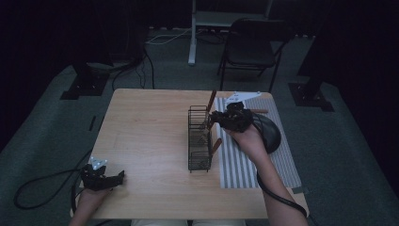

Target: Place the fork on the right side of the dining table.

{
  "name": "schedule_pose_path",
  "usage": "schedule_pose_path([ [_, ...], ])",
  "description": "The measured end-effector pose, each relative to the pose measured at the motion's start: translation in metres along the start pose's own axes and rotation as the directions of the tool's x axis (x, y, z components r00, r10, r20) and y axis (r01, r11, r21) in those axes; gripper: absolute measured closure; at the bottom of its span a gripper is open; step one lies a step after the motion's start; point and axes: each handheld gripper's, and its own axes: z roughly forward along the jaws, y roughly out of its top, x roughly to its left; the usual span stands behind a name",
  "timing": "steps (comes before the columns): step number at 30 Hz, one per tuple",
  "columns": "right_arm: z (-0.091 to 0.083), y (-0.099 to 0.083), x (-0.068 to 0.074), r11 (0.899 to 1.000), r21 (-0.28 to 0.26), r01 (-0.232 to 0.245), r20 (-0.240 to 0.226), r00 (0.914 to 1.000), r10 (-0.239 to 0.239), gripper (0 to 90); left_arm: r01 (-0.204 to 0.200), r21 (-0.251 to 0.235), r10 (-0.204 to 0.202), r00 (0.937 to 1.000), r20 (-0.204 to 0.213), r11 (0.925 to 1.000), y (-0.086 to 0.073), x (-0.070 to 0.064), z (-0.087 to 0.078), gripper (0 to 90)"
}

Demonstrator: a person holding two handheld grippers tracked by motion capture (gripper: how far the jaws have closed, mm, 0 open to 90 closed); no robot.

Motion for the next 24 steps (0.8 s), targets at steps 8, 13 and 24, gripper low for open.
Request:
schedule_pose_path([
  [8, -0.016, 0.008, 0.003, 0.999, -0.041, 0.016, 0.000, 0.9999, -0.016, 81.1, 0.000, 0.001, 0.000, 1.0000, 0.000, 1.0000, 0.000, 0.000, 0.000, 0.0],
  [13, -0.030, 0.015, 0.005, 0.997, -0.081, 0.011, -0.005, 0.9999, -0.012, 81.1, 0.000, 0.001, 0.000, 1.0000, 0.000, 1.0000, 0.000, 0.000, 0.000, 0.0],
  [24, -0.057, 0.023, 0.001, 0.991, -0.137, 0.000, 0.022, 0.9997, 0.003, 81.1, -0.002, 0.002, 0.002, 1.0000, 0.000, 1.0000, 0.000, 0.000, 0.000, 0.0],
])
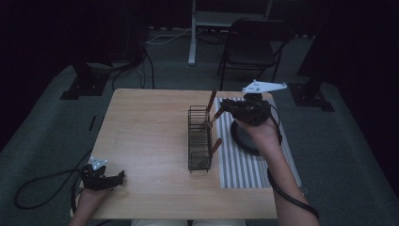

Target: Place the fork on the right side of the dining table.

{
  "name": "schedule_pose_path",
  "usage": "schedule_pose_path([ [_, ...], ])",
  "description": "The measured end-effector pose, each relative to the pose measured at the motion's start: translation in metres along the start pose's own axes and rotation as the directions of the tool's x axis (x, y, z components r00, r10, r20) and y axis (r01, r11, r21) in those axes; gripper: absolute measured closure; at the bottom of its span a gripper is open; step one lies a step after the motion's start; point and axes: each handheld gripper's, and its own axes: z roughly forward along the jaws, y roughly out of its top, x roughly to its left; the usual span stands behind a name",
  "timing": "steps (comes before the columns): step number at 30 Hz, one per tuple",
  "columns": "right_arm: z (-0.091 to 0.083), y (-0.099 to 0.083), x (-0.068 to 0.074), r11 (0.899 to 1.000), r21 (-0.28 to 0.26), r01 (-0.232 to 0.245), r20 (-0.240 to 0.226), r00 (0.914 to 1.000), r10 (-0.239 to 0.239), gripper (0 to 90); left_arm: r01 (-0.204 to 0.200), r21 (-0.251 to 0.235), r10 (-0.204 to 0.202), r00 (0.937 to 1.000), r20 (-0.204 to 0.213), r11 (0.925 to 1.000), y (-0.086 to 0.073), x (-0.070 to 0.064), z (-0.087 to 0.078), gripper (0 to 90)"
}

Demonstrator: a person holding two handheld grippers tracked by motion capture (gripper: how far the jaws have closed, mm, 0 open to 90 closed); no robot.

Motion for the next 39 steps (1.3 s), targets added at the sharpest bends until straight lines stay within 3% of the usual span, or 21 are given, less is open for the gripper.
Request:
schedule_pose_path([
  [14, -0.032, -0.010, -0.020, 0.999, -0.034, -0.042, 0.070, 0.9966, 0.044, 81.0, 0.001, -0.001, -0.001, 1.0000, 0.000, 1.0000, 0.000, 0.000, 0.000, 0.0],
  [26, -0.043, -0.040, -0.037, 0.995, -0.024, -0.102, 0.120, 0.9873, 0.104, 81.0, 0.001, -0.001, -0.001, 1.0000, 0.000, 1.0000, 0.000, 0.000, 0.000, 0.0],
  [39, -0.047, -0.077, -0.048, 0.986, -0.013, -0.169, 0.175, 0.9701, 0.168, 81.0, 0.002, -0.001, -0.002, 1.0000, 0.000, 1.0000, 0.000, 0.000, 0.000, 0.0],
])
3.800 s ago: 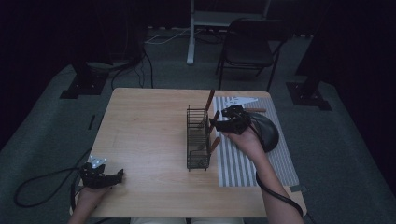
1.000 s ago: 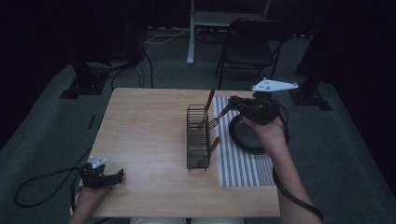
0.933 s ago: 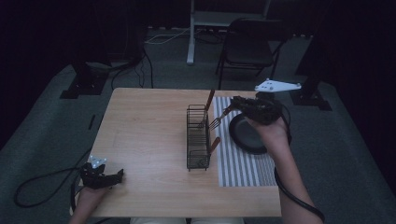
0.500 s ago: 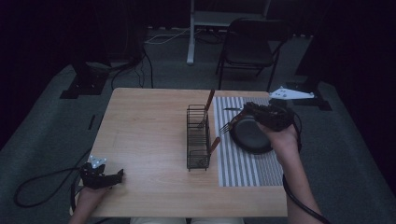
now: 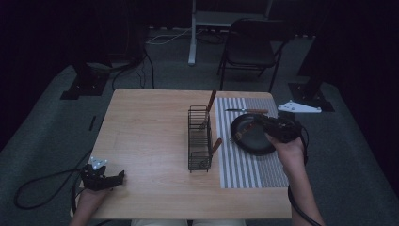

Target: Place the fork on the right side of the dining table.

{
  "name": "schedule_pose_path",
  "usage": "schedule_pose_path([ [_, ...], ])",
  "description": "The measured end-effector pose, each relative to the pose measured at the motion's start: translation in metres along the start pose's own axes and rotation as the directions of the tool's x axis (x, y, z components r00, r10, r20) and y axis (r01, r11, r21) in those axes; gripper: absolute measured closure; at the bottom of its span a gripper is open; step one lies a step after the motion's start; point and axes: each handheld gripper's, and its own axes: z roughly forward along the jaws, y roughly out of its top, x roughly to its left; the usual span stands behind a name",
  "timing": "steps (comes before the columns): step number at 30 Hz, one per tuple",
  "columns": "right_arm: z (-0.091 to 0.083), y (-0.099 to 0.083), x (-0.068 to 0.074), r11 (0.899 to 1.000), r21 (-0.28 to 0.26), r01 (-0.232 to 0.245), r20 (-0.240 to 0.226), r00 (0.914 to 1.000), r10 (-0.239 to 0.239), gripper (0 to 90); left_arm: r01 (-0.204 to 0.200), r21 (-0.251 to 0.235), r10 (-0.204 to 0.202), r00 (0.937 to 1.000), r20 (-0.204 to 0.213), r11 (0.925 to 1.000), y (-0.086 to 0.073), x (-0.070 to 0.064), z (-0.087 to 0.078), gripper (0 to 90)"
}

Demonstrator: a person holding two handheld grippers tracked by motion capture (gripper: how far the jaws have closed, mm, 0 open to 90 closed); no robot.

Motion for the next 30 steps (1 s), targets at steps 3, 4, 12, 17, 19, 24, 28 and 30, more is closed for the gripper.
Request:
schedule_pose_path([
  [3, 0.002, -0.010, -0.003, 1.000, 0.012, -0.015, 0.003, 0.9999, 0.015, 81.0, -0.001, 0.000, 0.001, 1.0000, -0.001, 1.0000, 0.000, 0.000, 0.000, 0.0],
  [4, 0.003, -0.015, -0.004, 1.000, 0.018, -0.020, 0.007, 0.9998, 0.020, 81.0, -0.001, 0.000, 0.001, 1.0000, -0.001, 1.0000, 0.000, 0.000, 0.000, 0.0],
  [12, 0.008, -0.042, -0.007, 0.997, 0.047, -0.054, 0.027, 0.9982, 0.053, 81.0, -0.003, 0.000, 0.003, 1.0000, -0.001, 1.0000, 0.000, 0.000, 0.000, 0.0],
  [17, 0.008, -0.055, -0.004, 0.996, 0.043, -0.077, 0.050, 0.9959, 0.075, 81.0, 0.003, -0.003, -0.003, 1.0000, -0.001, 1.0000, 0.000, 0.000, 0.000, 0.0],
  [19, 0.008, -0.059, -0.001, 0.997, 0.045, -0.067, 0.067, 0.9957, 0.064, 81.0, 0.000, 0.000, 0.000, 1.0000, 0.000, 1.0000, 0.000, 0.000, 0.000, 0.0],
  [24, 0.013, -0.067, 0.000, 0.996, 0.052, -0.078, 0.077, 0.9943, 0.074, 81.0, 0.000, -0.001, 0.000, 1.0000, 0.000, 1.0000, 0.000, 0.000, 0.000, 0.0],
  [28, 0.017, -0.075, 0.001, 0.994, 0.058, -0.094, 0.080, 0.9928, 0.089, 81.0, 0.000, 0.000, 0.000, 1.0000, -0.001, 1.0000, 0.000, 0.000, 0.000, 0.0],
  [30, 0.018, -0.078, 0.001, 0.993, 0.056, -0.106, 0.084, 0.9913, 0.101, 81.0, 0.000, -0.001, 0.000, 1.0000, 0.000, 1.0000, 0.000, 0.000, 0.000, 0.0],
])
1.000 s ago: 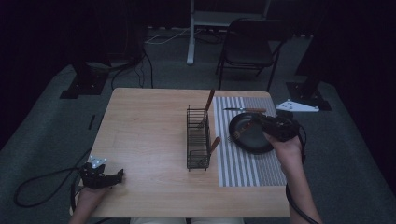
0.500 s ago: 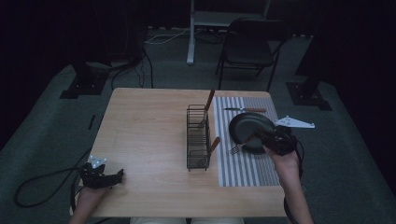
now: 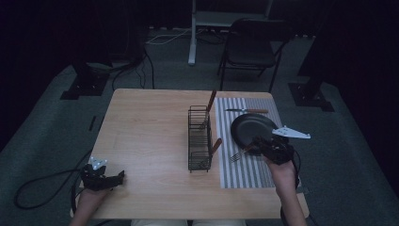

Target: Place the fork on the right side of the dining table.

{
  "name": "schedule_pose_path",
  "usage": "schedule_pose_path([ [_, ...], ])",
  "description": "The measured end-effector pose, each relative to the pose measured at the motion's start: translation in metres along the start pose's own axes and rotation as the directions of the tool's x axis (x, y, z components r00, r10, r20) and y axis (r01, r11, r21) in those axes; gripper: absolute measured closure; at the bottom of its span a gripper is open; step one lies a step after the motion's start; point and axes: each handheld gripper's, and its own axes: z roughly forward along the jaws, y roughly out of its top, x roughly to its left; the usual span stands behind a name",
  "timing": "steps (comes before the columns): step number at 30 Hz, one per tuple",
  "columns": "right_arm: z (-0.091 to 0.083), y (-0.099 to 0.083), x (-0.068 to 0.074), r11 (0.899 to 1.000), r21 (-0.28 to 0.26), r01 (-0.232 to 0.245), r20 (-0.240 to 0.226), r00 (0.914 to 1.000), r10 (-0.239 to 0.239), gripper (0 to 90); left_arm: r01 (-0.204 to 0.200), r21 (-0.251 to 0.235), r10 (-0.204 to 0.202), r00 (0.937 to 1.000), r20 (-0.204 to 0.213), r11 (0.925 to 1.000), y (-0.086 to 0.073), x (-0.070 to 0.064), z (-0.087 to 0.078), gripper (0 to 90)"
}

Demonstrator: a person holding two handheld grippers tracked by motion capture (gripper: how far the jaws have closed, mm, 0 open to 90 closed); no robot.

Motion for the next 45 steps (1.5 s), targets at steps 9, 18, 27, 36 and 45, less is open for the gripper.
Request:
schedule_pose_path([
  [9, -0.004, -0.013, -0.005, 0.998, 0.001, -0.069, 0.011, 0.9976, 0.069, 80.9, 0.000, 0.000, 0.000, 1.0000, 0.000, 1.0000, 0.000, 0.000, 0.000, 0.0],
  [18, -0.013, -0.028, -0.024, 0.988, -0.006, -0.157, 0.023, 0.9874, 0.157, 77.6, 0.000, 0.000, 0.000, 1.0000, 0.000, 1.0000, 0.000, 0.000, 0.000, 0.0],
  [27, -0.021, -0.039, -0.040, 0.984, 0.026, -0.177, 0.050, 0.9832, 0.176, 69.5, 0.000, 0.000, 0.000, 1.0000, 0.000, 1.0000, 0.000, 0.000, 0.000, 0.0],
  [36, -0.025, -0.052, -0.057, 0.971, 0.047, -0.234, 0.045, 0.9718, 0.232, 67.8, 0.001, 0.001, -0.001, 1.0000, 0.000, 1.0000, 0.000, 0.000, 0.000, 0.0],
  [45, -0.023, -0.062, -0.072, 0.960, 0.081, -0.267, 0.050, 0.9634, 0.263, 61.7, 0.002, -0.001, -0.002, 1.0000, 0.000, 1.0000, 0.000, 0.000, 0.000, 0.0],
])
